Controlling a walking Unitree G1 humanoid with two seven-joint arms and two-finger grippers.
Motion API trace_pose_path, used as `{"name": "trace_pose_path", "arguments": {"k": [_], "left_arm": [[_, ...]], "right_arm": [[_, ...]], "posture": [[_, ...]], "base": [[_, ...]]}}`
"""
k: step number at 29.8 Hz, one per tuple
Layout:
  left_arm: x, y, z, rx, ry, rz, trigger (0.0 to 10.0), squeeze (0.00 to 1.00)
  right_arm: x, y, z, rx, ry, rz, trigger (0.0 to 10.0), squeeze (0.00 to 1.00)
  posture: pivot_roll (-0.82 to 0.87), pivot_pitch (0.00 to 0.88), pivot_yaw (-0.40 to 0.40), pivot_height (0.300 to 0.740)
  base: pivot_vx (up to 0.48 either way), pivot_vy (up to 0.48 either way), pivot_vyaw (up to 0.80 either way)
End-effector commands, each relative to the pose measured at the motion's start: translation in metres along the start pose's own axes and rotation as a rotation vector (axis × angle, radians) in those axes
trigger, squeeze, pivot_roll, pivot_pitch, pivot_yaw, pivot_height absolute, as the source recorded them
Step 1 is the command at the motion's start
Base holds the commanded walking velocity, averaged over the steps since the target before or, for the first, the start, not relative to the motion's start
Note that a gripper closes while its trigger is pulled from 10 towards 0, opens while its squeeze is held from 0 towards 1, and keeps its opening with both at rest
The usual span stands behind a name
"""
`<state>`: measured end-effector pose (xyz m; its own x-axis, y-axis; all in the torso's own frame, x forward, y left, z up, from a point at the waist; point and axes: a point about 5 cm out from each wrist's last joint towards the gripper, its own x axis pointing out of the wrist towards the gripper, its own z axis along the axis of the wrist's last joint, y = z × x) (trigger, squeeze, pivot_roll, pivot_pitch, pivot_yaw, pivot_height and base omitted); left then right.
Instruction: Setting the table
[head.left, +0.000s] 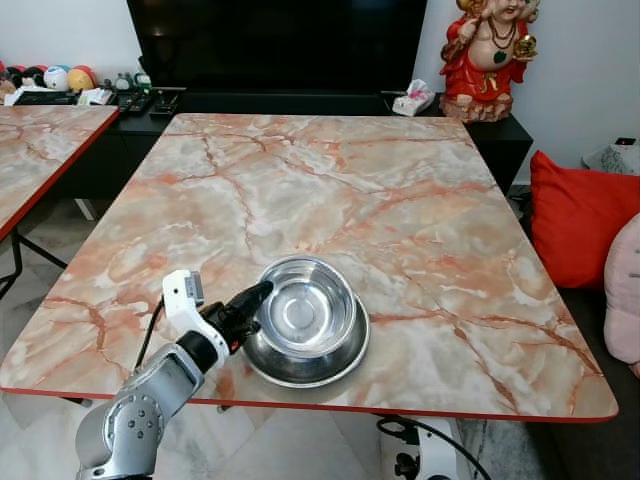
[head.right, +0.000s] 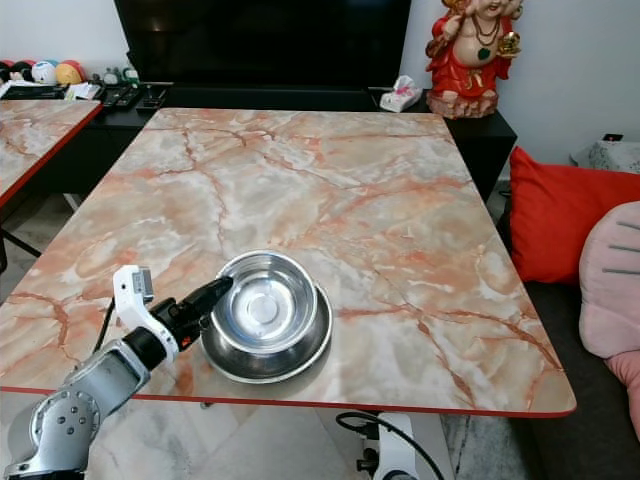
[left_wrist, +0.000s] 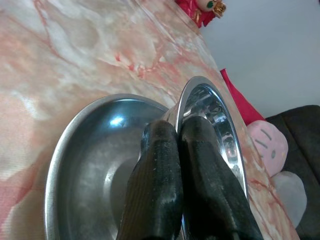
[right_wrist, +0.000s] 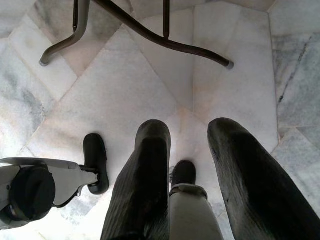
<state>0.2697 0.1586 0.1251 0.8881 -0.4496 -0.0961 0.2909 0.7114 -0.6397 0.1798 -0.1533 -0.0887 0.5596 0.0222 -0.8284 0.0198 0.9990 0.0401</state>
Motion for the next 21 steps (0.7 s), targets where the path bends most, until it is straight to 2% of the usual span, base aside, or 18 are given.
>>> {"name": "trace_pose_path", "arguments": {"k": [1, 21], "left_arm": [[0.0003, 0.0031, -0.0026, 0.001, 0.003, 0.023, 10.0, 0.0], [0.0028, 0.0128, -0.0057, -0.001, -0.015, 0.099, 10.0, 0.0]], "right_arm": [[0.0003, 0.0002, 0.0007, -0.006, 0.006, 0.002, 10.0, 0.0], [0.0002, -0.0004, 0.0006, -0.008, 0.007, 0.002, 10.0, 0.0]], "posture": [[0.09, 0.01, -0.003, 0.74], [0.09, 0.012, -0.006, 0.74]], "base": [[0.0, 0.0, 0.0], [0.0, 0.0, 0.0]]}}
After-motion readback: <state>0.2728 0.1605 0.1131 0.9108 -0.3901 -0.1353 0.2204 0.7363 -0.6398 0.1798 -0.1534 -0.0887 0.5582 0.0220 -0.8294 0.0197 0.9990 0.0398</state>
